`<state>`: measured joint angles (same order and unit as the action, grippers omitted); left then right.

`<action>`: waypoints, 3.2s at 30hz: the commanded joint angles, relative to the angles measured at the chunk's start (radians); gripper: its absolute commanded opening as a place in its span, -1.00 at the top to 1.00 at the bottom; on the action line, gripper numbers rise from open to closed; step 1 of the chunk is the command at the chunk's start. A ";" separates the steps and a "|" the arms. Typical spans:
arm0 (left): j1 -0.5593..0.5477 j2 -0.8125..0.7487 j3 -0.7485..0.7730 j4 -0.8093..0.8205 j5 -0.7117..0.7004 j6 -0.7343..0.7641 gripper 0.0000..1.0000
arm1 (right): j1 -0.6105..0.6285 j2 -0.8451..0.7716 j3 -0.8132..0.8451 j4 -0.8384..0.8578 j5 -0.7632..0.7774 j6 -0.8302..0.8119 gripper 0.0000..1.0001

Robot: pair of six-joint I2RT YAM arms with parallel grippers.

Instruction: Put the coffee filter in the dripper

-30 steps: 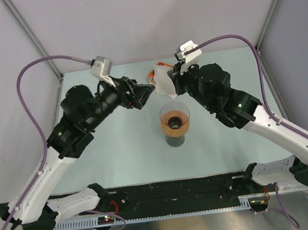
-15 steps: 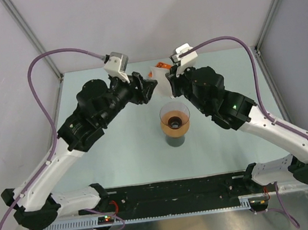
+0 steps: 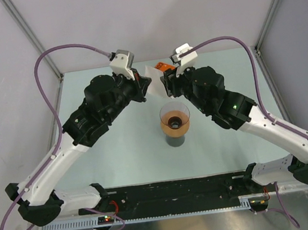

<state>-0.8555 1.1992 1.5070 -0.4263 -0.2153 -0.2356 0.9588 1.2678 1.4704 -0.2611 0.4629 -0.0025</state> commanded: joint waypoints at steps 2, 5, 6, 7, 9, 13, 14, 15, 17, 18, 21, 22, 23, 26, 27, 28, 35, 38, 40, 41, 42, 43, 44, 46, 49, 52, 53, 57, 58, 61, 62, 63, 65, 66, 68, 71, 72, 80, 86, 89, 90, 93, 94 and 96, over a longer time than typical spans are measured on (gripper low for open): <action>-0.006 -0.015 0.052 0.018 0.009 -0.041 0.99 | -0.026 -0.045 0.022 -0.004 -0.078 0.014 -0.37; -0.005 -0.017 0.054 0.018 0.003 -0.061 1.00 | -0.019 -0.077 -0.004 -0.012 -0.102 -0.015 -0.49; -0.006 -0.017 0.056 0.018 0.000 -0.068 0.99 | -0.013 -0.086 -0.016 -0.013 -0.102 -0.036 -0.49; -0.006 -0.015 0.059 0.017 -0.001 -0.072 1.00 | -0.006 -0.092 -0.026 -0.006 -0.094 -0.059 -0.49; -0.005 -0.013 0.064 0.017 -0.001 -0.080 1.00 | 0.011 -0.099 -0.047 0.012 -0.065 -0.095 -0.47; -0.006 -0.009 0.066 0.011 -0.002 -0.082 1.00 | 0.028 -0.093 -0.059 0.071 0.009 -0.148 -0.34; -0.006 -0.010 0.063 0.009 -0.007 -0.081 1.00 | 0.029 -0.094 -0.058 0.083 0.018 -0.157 -0.31; -0.005 -0.012 0.058 0.006 -0.012 -0.082 1.00 | 0.031 -0.094 -0.057 0.094 0.025 -0.165 -0.28; -0.004 -0.016 0.046 0.002 -0.016 -0.083 1.00 | 0.031 -0.098 -0.057 0.109 0.034 -0.176 -0.19; -0.005 -0.019 0.040 0.000 -0.015 -0.082 1.00 | 0.032 -0.100 -0.056 0.116 0.036 -0.180 -0.15; -0.004 -0.025 0.025 -0.004 -0.013 -0.085 1.00 | 0.029 -0.107 -0.056 0.135 0.034 -0.187 -0.04; -0.004 -0.025 0.024 -0.005 -0.009 -0.087 1.00 | 0.027 -0.107 -0.056 0.141 0.027 -0.190 0.00; -0.004 -0.025 0.023 -0.005 -0.004 -0.090 1.00 | 0.023 -0.105 -0.056 0.147 0.023 -0.190 0.03; -0.005 -0.021 0.032 -0.003 0.025 -0.100 1.00 | 0.009 -0.097 -0.056 0.154 -0.001 -0.180 0.15; -0.004 -0.019 0.037 -0.003 0.036 -0.102 1.00 | 0.005 -0.093 -0.055 0.153 -0.009 -0.176 0.18; -0.004 -0.017 0.041 -0.002 0.049 -0.104 1.00 | 0.002 -0.090 -0.056 0.151 -0.018 -0.170 0.20; -0.004 -0.014 0.047 0.009 0.144 -0.093 1.00 | -0.029 -0.067 -0.035 0.138 -0.103 -0.141 0.10; -0.004 -0.014 0.041 0.010 0.166 -0.080 1.00 | -0.039 -0.056 -0.022 0.124 -0.134 -0.138 0.10; -0.004 -0.017 0.038 0.010 0.170 -0.067 1.00 | -0.048 -0.056 -0.019 0.114 -0.151 -0.132 0.33; -0.004 -0.017 0.036 0.010 0.167 -0.059 1.00 | -0.053 -0.057 -0.018 0.108 -0.158 -0.128 0.46; -0.005 -0.017 0.033 0.009 0.164 -0.047 1.00 | -0.058 -0.062 -0.017 0.103 -0.163 -0.121 0.57; -0.004 -0.018 0.030 0.010 0.157 -0.037 1.00 | -0.063 -0.065 -0.017 0.097 -0.170 -0.112 0.71; -0.004 -0.021 0.023 0.010 0.152 -0.026 1.00 | -0.071 -0.071 -0.018 0.089 -0.177 -0.104 0.81; -0.004 -0.026 0.011 0.010 0.158 0.003 1.00 | -0.084 -0.078 -0.018 0.077 -0.191 -0.086 0.95; -0.005 -0.031 0.005 0.008 0.192 0.055 0.90 | -0.109 -0.092 -0.023 0.060 -0.246 -0.070 0.99; -0.002 -0.071 0.003 0.002 0.286 0.157 0.34 | -0.145 -0.131 -0.056 0.061 -0.348 -0.094 1.00; 0.002 -0.092 -0.001 0.000 0.318 0.195 0.13 | -0.163 -0.155 -0.078 0.069 -0.396 -0.113 1.00; 0.111 -0.223 -0.068 -0.003 0.534 0.297 -0.34 | -0.243 -0.257 -0.173 0.097 -0.637 -0.196 1.00; 0.163 -0.252 -0.087 -0.003 0.608 0.293 -0.42 | -0.257 -0.278 -0.194 0.098 -0.702 -0.218 1.00; 0.281 -0.303 -0.128 -0.005 0.781 0.295 -0.52 | -0.278 -0.336 -0.245 0.076 -0.847 -0.303 1.00; 0.306 -0.313 -0.135 -0.006 0.839 0.316 -0.53 | -0.279 -0.349 -0.256 0.067 -0.900 -0.333 1.00; 0.320 -0.318 -0.139 -0.008 0.894 0.349 -0.53 | -0.278 -0.361 -0.263 0.053 -0.941 -0.367 1.00; 0.327 -0.309 -0.137 -0.013 0.980 0.387 -0.49 | -0.272 -0.374 -0.271 0.021 -1.025 -0.438 1.00; 0.321 -0.299 -0.131 -0.015 1.006 0.393 -0.45 | -0.266 -0.378 -0.272 0.007 -1.062 -0.475 1.00; 0.297 -0.261 -0.103 -0.033 1.043 0.397 -0.36 | -0.239 -0.383 -0.273 -0.019 -1.106 -0.539 1.00; 0.231 -0.224 -0.077 -0.064 1.054 0.427 -0.27 | -0.197 -0.390 -0.274 -0.050 -1.125 -0.625 1.00; 0.206 -0.219 -0.075 -0.076 1.047 0.445 -0.28 | -0.181 -0.392 -0.274 -0.062 -1.130 -0.654 1.00; 0.007 -0.165 -0.063 -0.142 0.911 0.575 -0.06 | -0.094 -0.395 -0.272 -0.095 -1.125 -0.745 1.00; -0.070 -0.141 -0.067 -0.154 0.853 0.619 0.11 | -0.079 -0.384 -0.273 -0.059 -1.105 -0.703 1.00; -0.097 -0.132 -0.069 -0.156 0.806 0.630 0.06 | -0.071 -0.385 -0.273 -0.049 -1.109 -0.684 1.00; -0.102 -0.129 -0.067 -0.156 0.791 0.632 0.03 | -0.068 -0.385 -0.273 -0.047 -1.109 -0.678 1.00; -0.107 -0.121 -0.059 -0.155 0.758 0.627 -0.05 | -0.061 -0.386 -0.274 -0.050 -1.113 -0.658 1.00; -0.107 -0.119 -0.055 -0.155 0.747 0.625 -0.07 | -0.059 -0.388 -0.274 -0.051 -1.115 -0.651 1.00; -0.109 -0.115 -0.050 -0.154 0.731 0.623 -0.13 | -0.056 -0.389 -0.273 -0.052 -1.118 -0.631 1.00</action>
<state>-0.9565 1.0779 1.4052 -0.5930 0.5819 0.3676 0.8909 0.8852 1.1919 -0.3531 -0.6441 -0.6811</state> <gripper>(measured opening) 0.547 0.009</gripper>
